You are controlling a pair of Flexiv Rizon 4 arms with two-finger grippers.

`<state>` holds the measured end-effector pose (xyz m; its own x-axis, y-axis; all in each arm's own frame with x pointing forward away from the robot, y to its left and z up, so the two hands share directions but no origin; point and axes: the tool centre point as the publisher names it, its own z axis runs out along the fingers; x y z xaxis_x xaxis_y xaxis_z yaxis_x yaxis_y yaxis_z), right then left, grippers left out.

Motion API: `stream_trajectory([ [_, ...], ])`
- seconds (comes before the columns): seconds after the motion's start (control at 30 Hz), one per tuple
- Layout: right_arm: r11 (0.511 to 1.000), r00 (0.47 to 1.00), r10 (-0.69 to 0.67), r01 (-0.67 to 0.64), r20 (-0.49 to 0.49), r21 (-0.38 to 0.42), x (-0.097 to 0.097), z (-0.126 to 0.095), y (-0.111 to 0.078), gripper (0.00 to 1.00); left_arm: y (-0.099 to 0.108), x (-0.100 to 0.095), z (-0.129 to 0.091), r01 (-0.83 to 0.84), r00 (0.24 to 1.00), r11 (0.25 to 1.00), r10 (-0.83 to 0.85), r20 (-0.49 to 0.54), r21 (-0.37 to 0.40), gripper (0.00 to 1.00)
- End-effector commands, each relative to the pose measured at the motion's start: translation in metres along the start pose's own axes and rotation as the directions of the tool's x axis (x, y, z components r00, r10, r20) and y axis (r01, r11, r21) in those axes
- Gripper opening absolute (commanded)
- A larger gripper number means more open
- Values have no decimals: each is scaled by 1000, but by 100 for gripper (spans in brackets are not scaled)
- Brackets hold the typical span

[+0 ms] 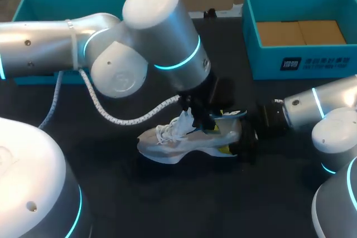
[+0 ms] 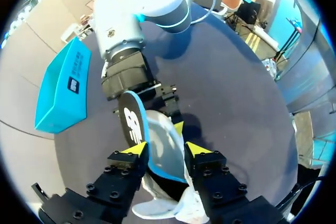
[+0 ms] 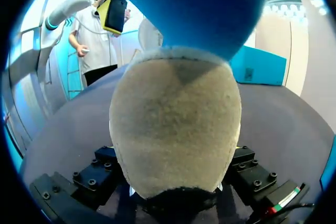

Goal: Take the shoe out of the shoebox, open the shoe tongue, remove and reinsert the insole, then place the shoe into the shoebox

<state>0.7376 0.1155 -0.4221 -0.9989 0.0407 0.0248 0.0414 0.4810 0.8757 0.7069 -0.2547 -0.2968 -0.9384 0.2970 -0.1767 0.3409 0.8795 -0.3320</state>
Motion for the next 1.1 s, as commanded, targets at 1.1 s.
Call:
stream_trajectory([
  [1.1, 1000, 1000, 1, -1, 0, 5, 0, 2, -1, 0, 14, -29, 6, 67, 951, 998, -70, 300, 22, 42],
])
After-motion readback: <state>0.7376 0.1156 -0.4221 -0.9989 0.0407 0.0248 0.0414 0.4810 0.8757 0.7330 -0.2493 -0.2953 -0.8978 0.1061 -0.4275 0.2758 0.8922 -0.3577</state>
